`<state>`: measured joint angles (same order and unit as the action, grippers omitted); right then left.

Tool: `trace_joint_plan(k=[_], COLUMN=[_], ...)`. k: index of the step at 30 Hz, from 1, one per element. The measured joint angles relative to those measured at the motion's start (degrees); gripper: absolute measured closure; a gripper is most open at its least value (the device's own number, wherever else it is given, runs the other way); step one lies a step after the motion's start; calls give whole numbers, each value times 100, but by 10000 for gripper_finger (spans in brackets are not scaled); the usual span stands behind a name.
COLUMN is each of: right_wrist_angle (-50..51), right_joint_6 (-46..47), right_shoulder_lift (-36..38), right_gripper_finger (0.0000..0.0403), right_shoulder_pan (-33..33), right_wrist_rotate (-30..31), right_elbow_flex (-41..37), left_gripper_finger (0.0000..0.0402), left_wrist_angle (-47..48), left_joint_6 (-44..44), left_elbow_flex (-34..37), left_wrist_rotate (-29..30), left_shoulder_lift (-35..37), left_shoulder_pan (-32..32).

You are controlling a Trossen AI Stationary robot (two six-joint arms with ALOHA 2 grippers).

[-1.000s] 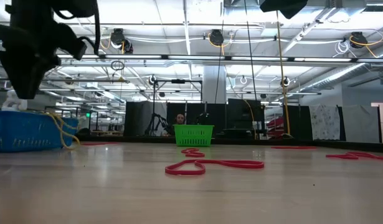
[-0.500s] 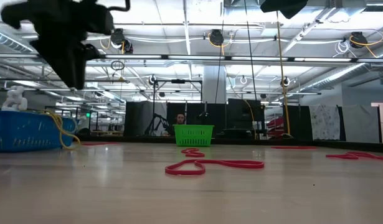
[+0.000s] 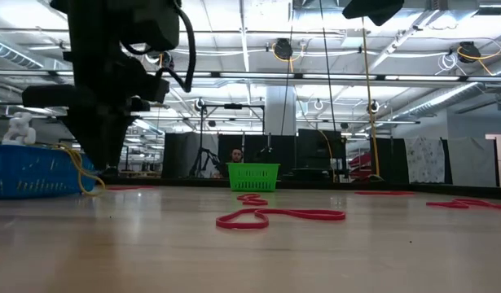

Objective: Sort rubber bands into baskets
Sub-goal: Adjust the yellow rubber bands in the blue bin

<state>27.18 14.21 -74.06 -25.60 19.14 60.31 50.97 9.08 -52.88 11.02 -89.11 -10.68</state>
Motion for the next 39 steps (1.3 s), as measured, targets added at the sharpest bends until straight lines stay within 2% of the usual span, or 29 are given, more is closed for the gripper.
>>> trace_joint_plan(k=[7,13,19,26,35,39], right_wrist_angle=[105,170,179,146,96,96], right_joint_6=[-30,-27,-54,-139,-143,-186], right_shoulder_lift=[-40,-211,-387,-341,-339,-339], right_gripper_finger=[245,245,245,245,245,245], right_shoulder_pan=[1,1,-36,-36,-36,-36], right_wrist_rotate=[0,-288,-302,-299,-299,-299], right_elbow_flex=[0,0,0,0,0,0], left_gripper_finger=[254,183,122,117,116,130], left_wrist_angle=[-241,-443,-303,131,125,204], left_joint_6=[-69,-402,-86,-37,-76,-77], left_elbow_flex=[0,-2,-2,-2,-35,-74], left_wrist_rotate=[-479,-145,-124,-408,-524,-544], left_shoulder_lift=[-179,-168,-168,-287,-908,-932], left_shoulder_pan=[221,230,252,274,372,395])
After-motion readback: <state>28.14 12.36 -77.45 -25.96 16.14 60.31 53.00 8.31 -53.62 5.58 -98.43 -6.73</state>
